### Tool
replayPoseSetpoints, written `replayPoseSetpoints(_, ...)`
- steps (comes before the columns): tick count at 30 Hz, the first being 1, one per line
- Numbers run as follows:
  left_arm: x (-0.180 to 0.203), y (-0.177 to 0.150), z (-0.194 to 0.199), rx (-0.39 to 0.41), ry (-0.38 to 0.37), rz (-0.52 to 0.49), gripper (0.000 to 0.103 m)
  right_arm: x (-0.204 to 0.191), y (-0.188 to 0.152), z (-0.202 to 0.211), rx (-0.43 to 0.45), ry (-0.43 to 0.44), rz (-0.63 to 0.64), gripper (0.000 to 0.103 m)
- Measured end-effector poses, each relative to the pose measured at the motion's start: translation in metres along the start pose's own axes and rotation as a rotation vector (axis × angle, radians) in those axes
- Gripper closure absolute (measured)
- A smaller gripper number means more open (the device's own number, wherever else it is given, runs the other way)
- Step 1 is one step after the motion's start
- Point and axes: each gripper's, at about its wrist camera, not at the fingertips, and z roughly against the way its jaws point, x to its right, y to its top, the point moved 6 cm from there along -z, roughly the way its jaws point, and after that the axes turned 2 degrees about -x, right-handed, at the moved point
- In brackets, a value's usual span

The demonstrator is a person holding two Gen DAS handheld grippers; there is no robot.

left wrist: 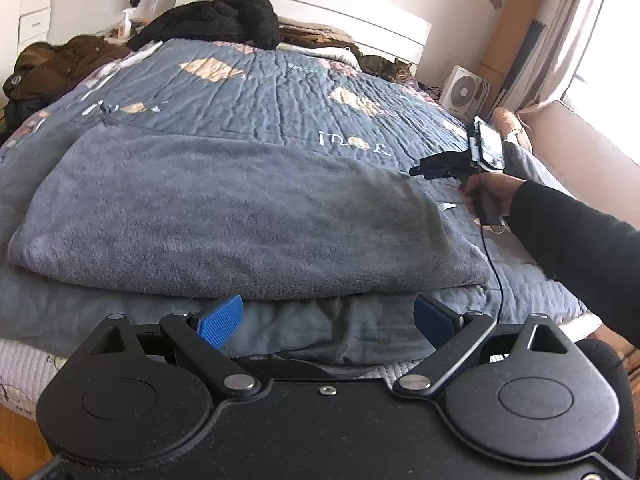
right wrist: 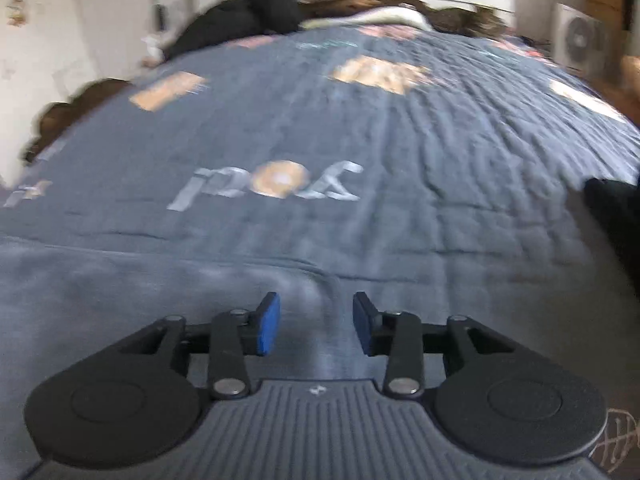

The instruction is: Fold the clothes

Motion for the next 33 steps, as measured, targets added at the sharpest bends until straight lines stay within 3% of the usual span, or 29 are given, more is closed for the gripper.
replayPoseSetpoints(4, 0.000, -0.003, -0.005, -0.016, -0.005, 0.012, 0.010, 0.016, 0.002, -0.015, 0.007, -0.006, -0.080, 0.061)
replayPoseSetpoints(8, -0.005, -0.007, -0.013, -0.038, 0.006, 0.021, 0.010, 0.015, 0.001, -0.036, -0.063, 0.011, -0.095, 0.062)
replayPoseSetpoints(10, -0.009, -0.009, -0.014, -0.044, 0.013, 0.029, 0.010, 0.018, 0.001, -0.043, -0.083, 0.014, -0.174, 0.069)
replayPoseSetpoints(11, -0.011, -0.010, -0.015, -0.047, 0.018, 0.033, 0.010, 0.019, 0.001, -0.044, -0.092, 0.036, -0.233, 0.086)
replayPoseSetpoints(12, -0.012, -0.010, -0.016, -0.050, 0.024, 0.036, 0.010, 0.018, 0.001, -0.044, -0.096, 0.059, -0.266, 0.095)
replayPoseSetpoints(13, -0.013, -0.011, -0.016, -0.051, 0.028, 0.038, 0.010, 0.016, 0.001, -0.044, -0.093, 0.051, -0.263, 0.096)
replayPoseSetpoints(17, -0.016, -0.010, -0.013, -0.047, 0.039, 0.044, 0.010, 0.015, 0.011, -0.035, 0.002, -0.034, -0.220, 0.098)
replayPoseSetpoints(20, -0.017, -0.009, -0.008, -0.036, 0.039, 0.041, 0.010, 0.017, 0.019, -0.035, 0.062, -0.051, -0.190, 0.098)
replayPoseSetpoints(25, -0.020, -0.003, 0.002, 0.002, 0.054, 0.039, 0.010, 0.010, 0.021, -0.033, 0.070, -0.106, -0.110, 0.082)
replayPoseSetpoints(27, -0.026, 0.002, 0.007, 0.027, 0.071, 0.051, 0.010, 0.012, 0.025, -0.013, 0.091, -0.121, -0.119, 0.061)
replayPoseSetpoints(30, -0.048, 0.010, 0.018, 0.077, 0.107, 0.086, 0.010, 0.012, 0.032, 0.027, 0.144, -0.118, -0.128, 0.055)
replayPoseSetpoints(33, -0.071, 0.021, 0.025, 0.118, 0.151, 0.113, 0.007, -0.010, 0.025, 0.075, 0.166, -0.038, -0.122, 0.048)
